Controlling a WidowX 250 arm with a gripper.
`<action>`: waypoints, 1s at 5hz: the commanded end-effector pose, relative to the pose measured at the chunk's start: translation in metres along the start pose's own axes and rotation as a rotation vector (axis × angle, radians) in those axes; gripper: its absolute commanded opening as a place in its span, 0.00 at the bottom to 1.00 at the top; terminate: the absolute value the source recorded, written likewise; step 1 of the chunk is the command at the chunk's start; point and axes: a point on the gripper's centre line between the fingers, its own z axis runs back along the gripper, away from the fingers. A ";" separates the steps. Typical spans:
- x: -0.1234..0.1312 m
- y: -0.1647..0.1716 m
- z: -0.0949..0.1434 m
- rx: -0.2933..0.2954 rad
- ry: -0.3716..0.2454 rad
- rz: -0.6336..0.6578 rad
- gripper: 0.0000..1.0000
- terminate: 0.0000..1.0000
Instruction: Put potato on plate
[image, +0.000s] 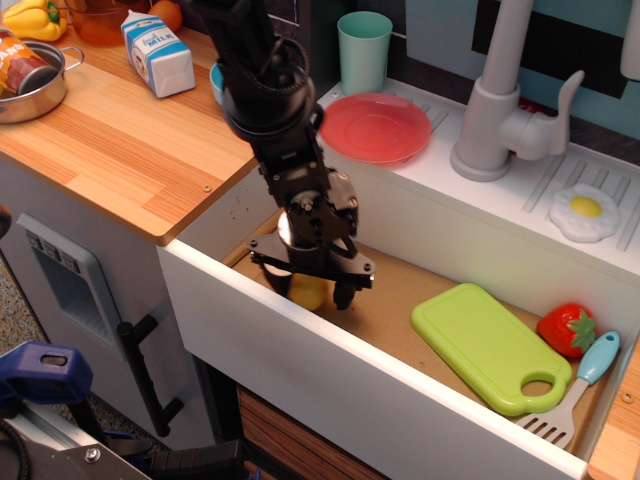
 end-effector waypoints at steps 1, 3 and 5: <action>0.010 -0.001 0.007 -0.037 0.003 0.004 0.00 0.00; 0.035 0.011 0.069 -0.035 0.183 -0.054 0.00 0.00; 0.088 0.032 0.156 0.095 0.109 -0.286 0.00 0.00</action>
